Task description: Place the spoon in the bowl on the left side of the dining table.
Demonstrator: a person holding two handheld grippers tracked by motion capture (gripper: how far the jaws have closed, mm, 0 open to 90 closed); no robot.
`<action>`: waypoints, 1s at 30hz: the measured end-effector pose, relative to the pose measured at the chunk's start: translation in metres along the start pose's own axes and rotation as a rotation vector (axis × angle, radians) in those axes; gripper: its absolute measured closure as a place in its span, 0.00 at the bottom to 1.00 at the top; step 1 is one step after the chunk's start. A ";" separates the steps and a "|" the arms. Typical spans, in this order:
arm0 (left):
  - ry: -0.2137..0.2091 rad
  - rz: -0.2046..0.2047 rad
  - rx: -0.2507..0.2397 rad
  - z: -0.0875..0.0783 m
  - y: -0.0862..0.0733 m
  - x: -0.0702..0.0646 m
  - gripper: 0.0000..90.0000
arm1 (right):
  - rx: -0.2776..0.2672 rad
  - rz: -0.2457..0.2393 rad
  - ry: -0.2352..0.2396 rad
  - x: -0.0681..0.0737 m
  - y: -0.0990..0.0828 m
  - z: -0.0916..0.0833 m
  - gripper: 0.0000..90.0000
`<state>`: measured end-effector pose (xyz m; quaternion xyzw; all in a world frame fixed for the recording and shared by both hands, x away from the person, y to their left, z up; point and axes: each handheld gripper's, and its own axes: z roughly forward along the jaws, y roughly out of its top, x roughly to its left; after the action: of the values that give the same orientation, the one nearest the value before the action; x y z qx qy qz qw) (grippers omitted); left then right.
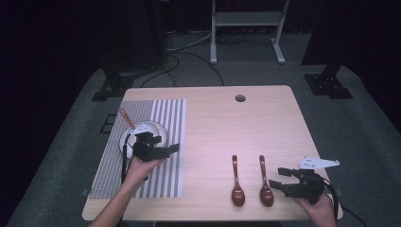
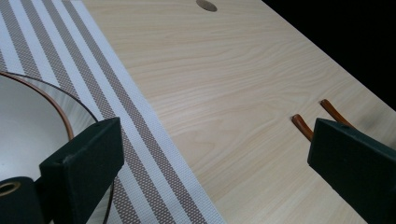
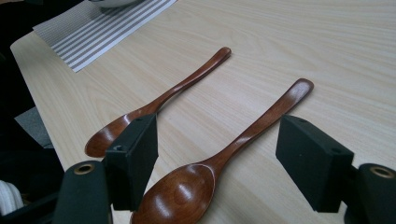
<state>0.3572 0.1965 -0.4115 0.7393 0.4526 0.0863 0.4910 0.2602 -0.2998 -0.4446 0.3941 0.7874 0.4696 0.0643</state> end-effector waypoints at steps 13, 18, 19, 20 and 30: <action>-0.023 0.016 0.016 0.007 -0.006 -0.010 0.03 | -0.001 0.002 0.000 0.000 0.000 -0.001 0.32; -0.035 0.025 0.020 0.010 -0.007 -0.015 0.03 | -0.002 0.000 0.001 0.000 0.000 -0.001 0.32; -0.040 0.029 0.025 0.011 -0.008 -0.018 0.03 | -0.001 0.001 0.001 0.000 0.000 -0.001 0.32; -0.040 0.029 0.025 0.011 -0.008 -0.018 0.03 | -0.001 0.000 0.001 0.000 0.000 -0.001 0.32; -0.069 0.039 0.040 0.016 -0.013 -0.028 0.03 | -0.002 0.002 0.002 0.000 -0.001 -0.002 0.32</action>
<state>0.3430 0.1662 -0.4209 0.7603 0.4224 0.0612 0.4897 0.2590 -0.3011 -0.4443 0.3944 0.7865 0.4709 0.0635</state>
